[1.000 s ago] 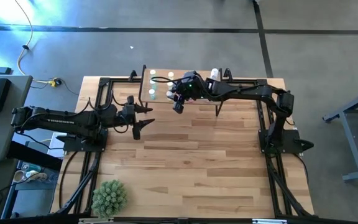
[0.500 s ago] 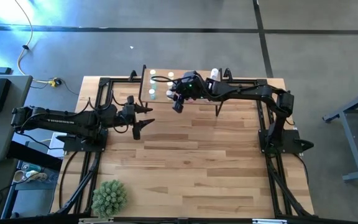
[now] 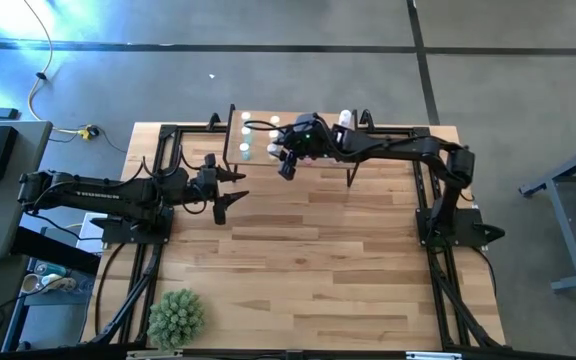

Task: Pick and place medicine bottles onto shelf by color
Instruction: Put the yellow pill bottle into the shelf aligned with the other yellow pill bottles, then adjust the white pill bottle on the shelf

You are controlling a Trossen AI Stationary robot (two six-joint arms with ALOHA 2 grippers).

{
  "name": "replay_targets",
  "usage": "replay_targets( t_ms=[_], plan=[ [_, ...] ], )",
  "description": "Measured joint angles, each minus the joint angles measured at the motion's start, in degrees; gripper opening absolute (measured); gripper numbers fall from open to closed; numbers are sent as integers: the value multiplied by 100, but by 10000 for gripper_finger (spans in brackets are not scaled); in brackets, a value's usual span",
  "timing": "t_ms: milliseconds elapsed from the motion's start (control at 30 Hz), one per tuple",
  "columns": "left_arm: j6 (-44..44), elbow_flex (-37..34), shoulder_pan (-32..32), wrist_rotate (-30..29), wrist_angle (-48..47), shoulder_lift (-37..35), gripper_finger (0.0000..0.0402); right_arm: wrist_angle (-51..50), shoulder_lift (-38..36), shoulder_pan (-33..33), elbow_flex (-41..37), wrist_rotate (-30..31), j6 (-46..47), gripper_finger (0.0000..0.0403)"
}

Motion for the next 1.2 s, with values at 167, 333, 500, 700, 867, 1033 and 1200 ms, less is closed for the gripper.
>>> replay_targets(
  t_ms=[167,333,500,700,867,1033,1200],
  plan=[
    [0,0,0,0,0,0,217,-8,-99,2,2,-2,0,147],
    [0,0,0,2,-4,0,217,-165,-192,2,2,-19,-18,147],
    [0,0,0,123,-34,0,217,-498,-460,2,2,-28,-94,147],
    [-3,0,-4,816,-67,0,217,-969,-980,69,2,-33,-145,146],
    [-274,0,-54,1319,-50,0,215,-1584,-1490,199,4,-48,-410,146],
    [-400,0,-330,1303,56,0,204,-2342,-1871,229,-5,-50,-431,146],
    [-383,1,-765,1273,262,-2,194,-1540,-2436,242,-1120,-121,-83,146]
  ],
)
